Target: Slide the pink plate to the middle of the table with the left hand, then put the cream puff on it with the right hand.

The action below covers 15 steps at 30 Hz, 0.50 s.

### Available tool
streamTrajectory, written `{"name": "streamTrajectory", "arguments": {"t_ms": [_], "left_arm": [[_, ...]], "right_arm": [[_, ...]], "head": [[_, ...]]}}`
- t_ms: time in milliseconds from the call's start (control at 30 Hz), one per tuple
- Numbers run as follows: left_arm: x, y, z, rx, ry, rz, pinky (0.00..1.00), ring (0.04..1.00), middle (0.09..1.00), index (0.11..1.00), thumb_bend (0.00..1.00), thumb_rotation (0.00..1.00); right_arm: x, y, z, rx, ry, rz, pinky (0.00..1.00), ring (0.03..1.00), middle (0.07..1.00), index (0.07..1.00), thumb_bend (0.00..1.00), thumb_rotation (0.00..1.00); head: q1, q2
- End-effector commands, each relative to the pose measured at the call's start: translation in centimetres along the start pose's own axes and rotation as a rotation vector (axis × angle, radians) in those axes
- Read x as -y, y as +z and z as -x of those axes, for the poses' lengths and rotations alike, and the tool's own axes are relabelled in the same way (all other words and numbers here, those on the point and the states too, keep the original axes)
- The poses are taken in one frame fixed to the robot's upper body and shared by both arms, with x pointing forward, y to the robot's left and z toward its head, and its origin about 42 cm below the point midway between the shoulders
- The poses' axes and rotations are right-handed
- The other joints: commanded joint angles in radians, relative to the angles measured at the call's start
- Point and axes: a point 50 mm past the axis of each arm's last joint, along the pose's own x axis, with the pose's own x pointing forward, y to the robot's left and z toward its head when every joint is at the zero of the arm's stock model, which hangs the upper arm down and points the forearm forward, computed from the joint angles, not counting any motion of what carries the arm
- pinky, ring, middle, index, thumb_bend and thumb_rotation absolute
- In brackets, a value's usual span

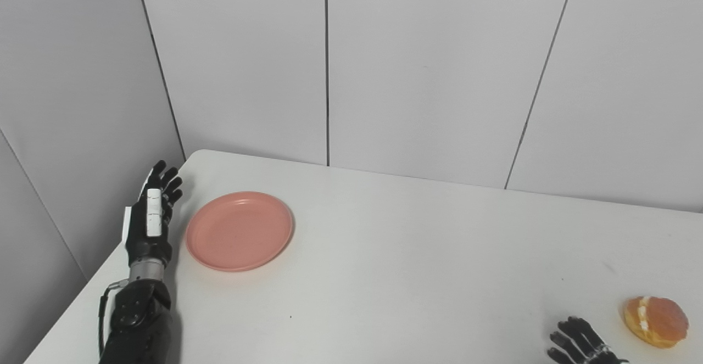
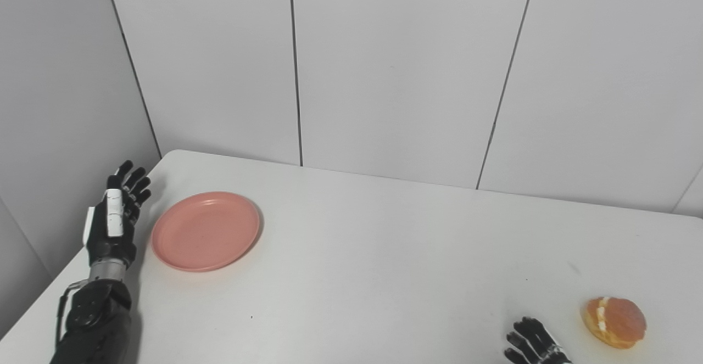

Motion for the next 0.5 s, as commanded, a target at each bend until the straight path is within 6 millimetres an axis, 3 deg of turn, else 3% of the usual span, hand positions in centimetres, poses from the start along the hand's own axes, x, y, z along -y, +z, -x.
{"name": "streamTrajectory", "arguments": {"t_ms": [0, 267, 467], "left_arm": [[-0.2, 0.4, -0.8, 0.032, -0.008, 0.001, 0.84, 0.837, 0.819, 0.82, 0.98, 0.82], [0.4, -1.2, 0.3, -0.016, -0.048, -0.024, 0.84, 0.857, 0.845, 0.836, 0.95, 0.83], [0.7, -1.5, 0.6, -0.028, -0.065, -0.043, 0.89, 0.885, 0.861, 0.868, 0.91, 0.86]], "right_arm": [[0.4, -3.4, 1.9, -0.18, -0.057, -0.016, 0.8, 0.829, 0.835, 0.807, 0.75, 0.98], [0.5, -3.5, 1.9, -0.184, -0.053, -0.023, 0.8, 0.833, 0.841, 0.806, 0.75, 0.97], [0.4, -3.5, 2.0, -0.183, -0.051, -0.021, 0.8, 0.828, 0.834, 0.803, 0.75, 0.97]], "head": [[-0.002, 0.001], [-0.006, 0.003], [-0.012, 0.006]]}}
